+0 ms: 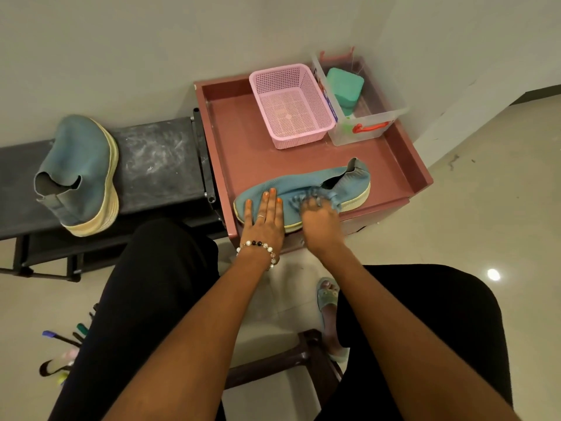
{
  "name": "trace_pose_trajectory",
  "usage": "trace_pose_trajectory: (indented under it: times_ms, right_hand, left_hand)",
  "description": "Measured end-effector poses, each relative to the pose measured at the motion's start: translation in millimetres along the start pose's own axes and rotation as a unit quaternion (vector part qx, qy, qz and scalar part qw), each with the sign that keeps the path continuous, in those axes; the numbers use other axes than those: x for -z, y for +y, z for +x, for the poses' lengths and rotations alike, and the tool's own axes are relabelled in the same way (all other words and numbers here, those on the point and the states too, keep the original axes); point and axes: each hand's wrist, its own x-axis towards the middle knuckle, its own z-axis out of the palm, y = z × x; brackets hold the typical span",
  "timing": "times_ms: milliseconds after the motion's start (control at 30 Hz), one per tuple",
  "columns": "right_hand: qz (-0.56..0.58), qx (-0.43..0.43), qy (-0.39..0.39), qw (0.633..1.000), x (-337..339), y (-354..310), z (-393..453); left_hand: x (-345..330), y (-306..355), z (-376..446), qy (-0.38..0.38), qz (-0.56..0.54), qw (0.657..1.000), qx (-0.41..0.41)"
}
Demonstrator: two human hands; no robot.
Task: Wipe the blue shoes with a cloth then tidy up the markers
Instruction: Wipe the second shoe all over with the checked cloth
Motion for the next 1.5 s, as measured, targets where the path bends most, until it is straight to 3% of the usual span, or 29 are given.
trace_pose_trajectory:
  times_ms: [100,167,300,433,533,767,900,1000,1067,1167,1267,1300,1433,1500]
  right_hand:
    - [0.016,0.163,0.008,0.986,-9,14,-5]
    - [0.003,0.203,-0.007,0.979,-10,45,-2]
    - [-0.017,0.113,0.016,0.993,7,69,2]
    - [-0.015,-0.069,-0.009,0.997,7,6,0]
    - [0.027,-0.077,-0.016,0.997,6,-25,2]
    - [0.104,0.18,-0.037,0.977,-5,44,-3]
    - [-0.031,0.067,0.004,0.997,13,64,5]
    - [-0.003,-0.064,0.012,0.998,12,16,1]
    - [0.037,-0.072,0.004,0.997,1,-16,2]
    - [0.07,0.03,0.008,0.997,-12,-17,0]
    - [0.07,0.185,-0.006,0.98,-7,31,-1]
    - [0.067,0.194,0.015,0.979,-7,49,1]
    - [-0.006,0.072,0.043,0.996,-1,70,4]
    - [0.04,-0.027,0.061,0.997,-8,44,2]
  left_hand:
    - [4,-2,0,-0.016,0.005,1.0,-0.014]
    - [3,-2,0,-0.012,-0.008,1.0,-0.016]
    - [1,-1,2,-0.003,-0.011,1.0,-0.011]
    - [0,-1,1,0.01,-0.028,0.999,-0.014]
    - [2,-3,0,0.004,-0.024,1.0,-0.014]
    - [1,-5,-1,0.0,-0.019,0.999,-0.027]
    - [1,-4,0,-0.001,-0.021,0.999,-0.027]
    - [-1,-4,1,0.002,-0.024,0.999,-0.022]
    - [-1,-5,3,-0.006,-0.014,1.0,-0.023]
    - [1,-9,4,-0.027,0.001,0.999,-0.031]
    - [1,-8,3,-0.015,-0.012,0.999,-0.038]
    - [-1,-7,3,-0.008,-0.018,0.999,-0.037]
    - [-7,-8,5,0.008,-0.031,0.999,-0.037]
    - [-7,-8,5,0.007,-0.035,0.999,-0.035]
